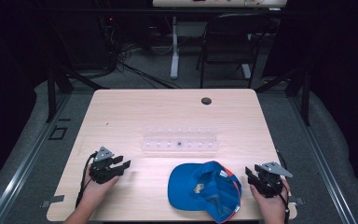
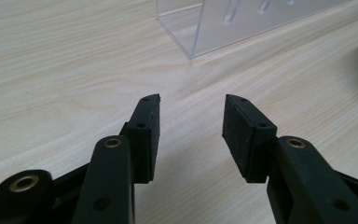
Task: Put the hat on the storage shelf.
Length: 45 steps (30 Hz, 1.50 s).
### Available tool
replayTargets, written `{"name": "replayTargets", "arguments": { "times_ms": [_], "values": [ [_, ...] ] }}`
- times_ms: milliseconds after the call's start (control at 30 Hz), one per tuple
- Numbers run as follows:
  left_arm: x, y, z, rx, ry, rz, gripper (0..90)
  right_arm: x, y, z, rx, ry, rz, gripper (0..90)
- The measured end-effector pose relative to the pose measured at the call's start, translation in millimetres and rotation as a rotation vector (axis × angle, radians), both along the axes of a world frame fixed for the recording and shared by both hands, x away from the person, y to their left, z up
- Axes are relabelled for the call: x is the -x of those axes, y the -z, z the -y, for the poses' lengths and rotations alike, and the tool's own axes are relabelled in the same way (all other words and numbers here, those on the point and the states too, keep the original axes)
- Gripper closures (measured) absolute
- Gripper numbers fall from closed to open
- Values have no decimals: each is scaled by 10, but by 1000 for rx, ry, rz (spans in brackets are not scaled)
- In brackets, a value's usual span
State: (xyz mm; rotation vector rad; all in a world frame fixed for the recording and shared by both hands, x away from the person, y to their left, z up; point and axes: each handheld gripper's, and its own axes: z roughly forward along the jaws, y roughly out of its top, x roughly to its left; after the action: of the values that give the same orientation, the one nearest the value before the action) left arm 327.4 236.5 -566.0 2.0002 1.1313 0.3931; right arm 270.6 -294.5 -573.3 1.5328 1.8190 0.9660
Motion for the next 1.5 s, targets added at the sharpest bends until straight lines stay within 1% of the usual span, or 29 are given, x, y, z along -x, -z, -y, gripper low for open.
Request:
{"name": "replayTargets", "arguments": {
  "times_ms": [67, 100, 133, 167, 200, 233, 267, 300, 333, 367, 433, 467, 500, 567, 633, 700, 767, 800, 867, 900, 933, 1000, 1067, 1133, 1200, 1267, 1333, 1467, 1500],
  "values": [
    [6, 1, 6, -4, -7, 4, 560, 10, -14, 13, -17, 5, 9, 613],
    [8, 2, 9, 3, -7, 4, 551, 20, -24, 18, -30, 9, 15, 620],
    [11, 5, 14, 5, -8, 5, 534, 32, -35, 25, -43, 10, 8, 621],
    [15, 7, 17, 1, -7, -2, 513, 40, -45, 21, -53, -3, -9, 614],
    [18, 10, 24, 2, -7, -7, 509, 41, -44, 16, -47, -10, -23, 600],
    [18, 10, 24, 2, -7, -7, 502, 41, -44, 16, -47, -10, -23, 600],
    [26, 11, 30, 12, -12, -5, 502, 40, -37, 6, -44, -6, -27, 591],
    [29, 9, 30, 14, -9, -4, 497, 44, -36, -2, -33, -6, -47, 577],
    [37, 3, 32, 10, -11, -3, 494, 43, -34, -11, -34, -6, -50, 560],
    [44, -6, 31, 9, -11, 1, 490, 39, -40, -20, -37, -5, -59, 524],
    [52, -27, 26, 20, -13, 6, 484, 31, -71, -41, -43, -28, -76, 512],
    [51, -31, 20, 16, -10, 12, 481, 29, -86, -46, -45, -35, -81, 512],
    [48, -31, 15, 12, -14, 12, 480, 28, -109, -55, -45, -38, -93, 514],
    [39, -27, 7, 19, -15, 4, 473, 29, -156, -66, -53, -43, -111, 554],
    [34, -25, 2, 22, -12, 6, 477, 26, -217, -62, -80, -63, -159, 566],
    [36, -28, 2, 23, -12, 6, 490, 32, -276, -67, -84, -68, -170, 586],
    [42, -31, 5, 20, -12, 5, 498, 42, -343, -69, -89, -93, -194, 587],
    [45, -31, 7, 19, -8, 4, 503, 46, -360, -77, -94, -95, -194, 587],
    [51, -32, 13, 10, -8, 7, 505, 58, -417, -81, -94, -119, -206, 584],
    [52, -35, 11, 11, -5, 6, 506, 64, -433, -85, -94, -119, -210, 585],
    [52, -35, 11, 11, -5, 8, 507, 66, -456, -77, -84, -133, -220, 585],
    [52, -36, 8, 6, -4, 10, 510, 69, -476, -70, -84, -135, -232, 587],
    [49, -31, 4, 9, -4, 7, 510, 70, -488, -61, -100, -142, -250, 586],
    [47, -31, 3, 12, -5, 7, 511, 78, -508, -61, -112, -138, -262, 592],
    [47, -30, 6, 13, -4, 9, 511, 88, -533, -56, -128, -143, -288, 595],
    [45, -28, 7, 11, 0, 7, 514, 96, -578, -54, -132, -149, -303, 595],
    [47, -26, 13, 7, 1, 4, 514, 98, -590, -57, -139, -151, -309, 593],
    [53, -22, 28, 5, 4, 5, 514, 116, -640, -75, -155, -185, -345, 612],
    [55, -20, 31, 2, 6, 3, 514, 126, -655, -88, -157, -199, -363, 613]
  ]
}}
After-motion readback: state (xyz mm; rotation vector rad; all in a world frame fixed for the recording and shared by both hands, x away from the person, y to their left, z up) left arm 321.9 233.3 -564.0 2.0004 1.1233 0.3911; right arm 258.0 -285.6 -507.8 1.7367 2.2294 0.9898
